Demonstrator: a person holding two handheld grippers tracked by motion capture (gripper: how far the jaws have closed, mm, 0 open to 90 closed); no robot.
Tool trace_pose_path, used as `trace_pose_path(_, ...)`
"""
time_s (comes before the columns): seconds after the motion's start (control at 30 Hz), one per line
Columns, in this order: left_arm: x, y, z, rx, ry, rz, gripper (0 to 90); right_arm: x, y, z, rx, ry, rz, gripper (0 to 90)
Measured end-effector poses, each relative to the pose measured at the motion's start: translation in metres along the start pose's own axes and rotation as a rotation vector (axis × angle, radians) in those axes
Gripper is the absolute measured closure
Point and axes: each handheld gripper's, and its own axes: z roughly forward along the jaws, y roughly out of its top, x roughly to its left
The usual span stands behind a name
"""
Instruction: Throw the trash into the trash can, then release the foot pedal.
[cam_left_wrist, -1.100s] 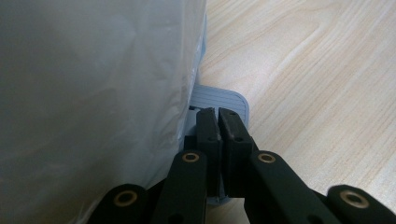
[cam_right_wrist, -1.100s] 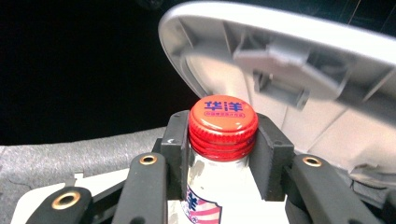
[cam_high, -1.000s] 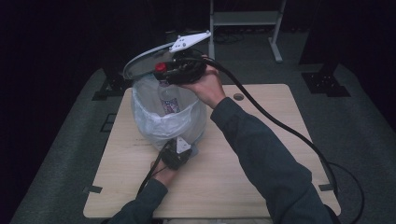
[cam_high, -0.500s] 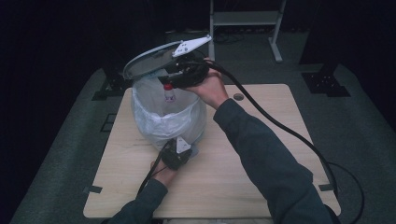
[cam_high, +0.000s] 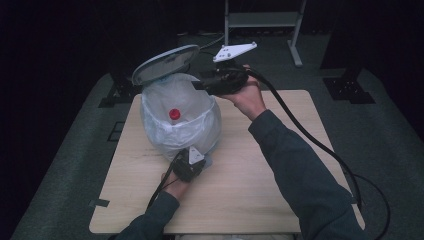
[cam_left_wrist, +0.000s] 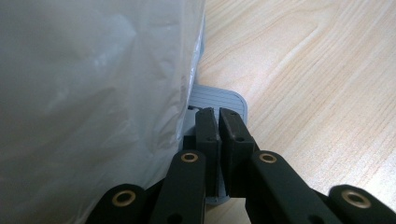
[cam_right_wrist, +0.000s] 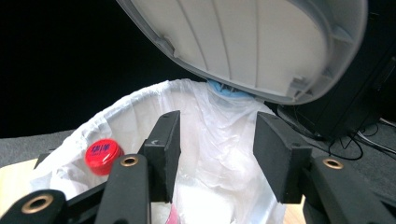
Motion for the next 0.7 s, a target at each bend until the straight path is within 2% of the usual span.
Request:
trace_pose_path(0.1,0.000,0.000,0.000,0.000,0.000,0.000,86.9,-0.002,-0.005,-0.003,-0.005,-0.003,0.012,49.5)
trace_pose_path(0.33,0.000,0.000,0.000,0.001,-0.002,-0.003,86.9,-0.007,-0.024,-0.016,-0.009,-0.047,0.008,48.8)
trace_pose_path(0.63,-0.001,0.000,0.000,-0.007,-0.001,-0.014,86.7,-0.015,-0.049,-0.018,0.005,-0.073,0.045,47.9)
trace_pose_path(0.67,0.001,0.000,0.000,-0.006,0.006,0.014,86.7,-0.015,-0.051,-0.018,0.009,-0.074,0.045,47.8)
trace_pose_path(0.7,0.001,0.000,0.000,-0.006,0.006,0.014,86.7,-0.015,-0.051,-0.018,0.009,-0.074,0.045,47.8)
